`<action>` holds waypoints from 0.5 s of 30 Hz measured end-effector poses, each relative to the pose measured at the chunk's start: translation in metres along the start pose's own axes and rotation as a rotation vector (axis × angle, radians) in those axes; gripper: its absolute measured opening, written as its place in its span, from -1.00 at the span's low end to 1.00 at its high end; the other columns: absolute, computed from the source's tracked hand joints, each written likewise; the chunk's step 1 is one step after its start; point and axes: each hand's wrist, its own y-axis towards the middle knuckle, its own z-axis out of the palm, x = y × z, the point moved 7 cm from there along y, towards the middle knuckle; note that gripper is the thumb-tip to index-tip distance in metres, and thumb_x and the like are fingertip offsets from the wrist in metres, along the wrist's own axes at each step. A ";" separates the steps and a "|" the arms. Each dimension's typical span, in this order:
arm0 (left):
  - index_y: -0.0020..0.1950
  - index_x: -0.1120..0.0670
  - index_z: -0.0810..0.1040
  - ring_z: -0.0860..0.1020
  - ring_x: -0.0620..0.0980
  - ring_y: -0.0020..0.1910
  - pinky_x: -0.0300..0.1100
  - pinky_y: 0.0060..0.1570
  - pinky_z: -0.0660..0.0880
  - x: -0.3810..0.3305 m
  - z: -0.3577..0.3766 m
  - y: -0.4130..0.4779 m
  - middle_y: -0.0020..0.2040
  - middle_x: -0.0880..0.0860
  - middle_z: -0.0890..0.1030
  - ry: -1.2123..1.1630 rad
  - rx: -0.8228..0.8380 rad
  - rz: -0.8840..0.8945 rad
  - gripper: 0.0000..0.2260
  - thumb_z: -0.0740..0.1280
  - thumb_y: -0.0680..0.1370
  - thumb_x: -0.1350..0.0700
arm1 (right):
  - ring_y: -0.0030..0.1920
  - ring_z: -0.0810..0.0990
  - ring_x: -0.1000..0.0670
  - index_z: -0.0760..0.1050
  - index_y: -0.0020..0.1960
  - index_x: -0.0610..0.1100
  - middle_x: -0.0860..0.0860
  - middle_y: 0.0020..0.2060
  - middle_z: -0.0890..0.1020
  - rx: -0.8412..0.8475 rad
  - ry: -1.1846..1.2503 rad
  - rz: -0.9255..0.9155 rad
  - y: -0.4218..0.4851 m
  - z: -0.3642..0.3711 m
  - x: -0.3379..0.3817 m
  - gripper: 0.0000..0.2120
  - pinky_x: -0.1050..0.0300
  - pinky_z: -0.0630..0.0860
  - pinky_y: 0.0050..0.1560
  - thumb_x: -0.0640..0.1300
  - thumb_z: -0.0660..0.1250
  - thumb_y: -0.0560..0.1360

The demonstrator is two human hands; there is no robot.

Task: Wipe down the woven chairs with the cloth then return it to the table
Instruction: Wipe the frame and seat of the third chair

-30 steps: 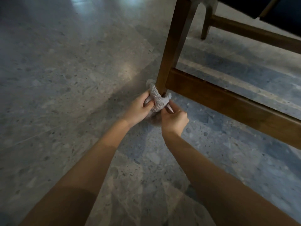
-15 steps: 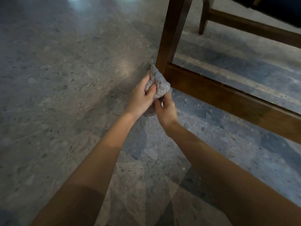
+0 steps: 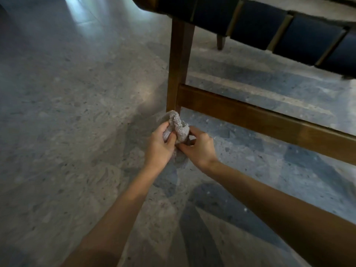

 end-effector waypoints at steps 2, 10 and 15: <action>0.27 0.15 0.52 0.60 -0.03 0.01 -0.17 0.04 0.51 -0.023 0.005 -0.009 0.05 0.05 0.64 -0.030 0.014 0.025 -0.72 0.30 0.55 0.22 | -0.12 0.61 0.07 0.49 0.25 -0.10 0.08 -0.02 0.60 0.007 -0.075 -0.043 -0.007 -0.027 0.009 -0.58 0.38 0.51 -0.15 -0.20 0.48 0.42; 0.41 0.03 0.33 0.57 0.02 0.09 -0.11 0.04 0.49 -0.127 0.072 -0.042 0.17 0.05 0.60 0.277 0.256 0.253 -0.61 0.23 0.59 0.00 | -0.08 0.55 0.08 0.30 0.15 0.02 0.04 0.02 0.55 0.065 -0.238 0.033 -0.059 -0.144 0.008 -0.61 0.36 0.51 -0.15 -0.13 0.44 0.46; 0.41 0.00 0.27 0.50 0.02 0.21 -0.01 0.16 0.45 -0.171 0.126 -0.065 0.28 0.00 0.53 0.302 0.481 0.300 -0.59 0.22 0.59 -0.06 | 0.02 0.55 -0.03 0.25 0.39 -0.09 0.00 0.11 0.53 0.024 -0.389 0.216 -0.104 -0.211 -0.011 -0.42 0.10 0.50 0.05 -0.09 0.43 0.47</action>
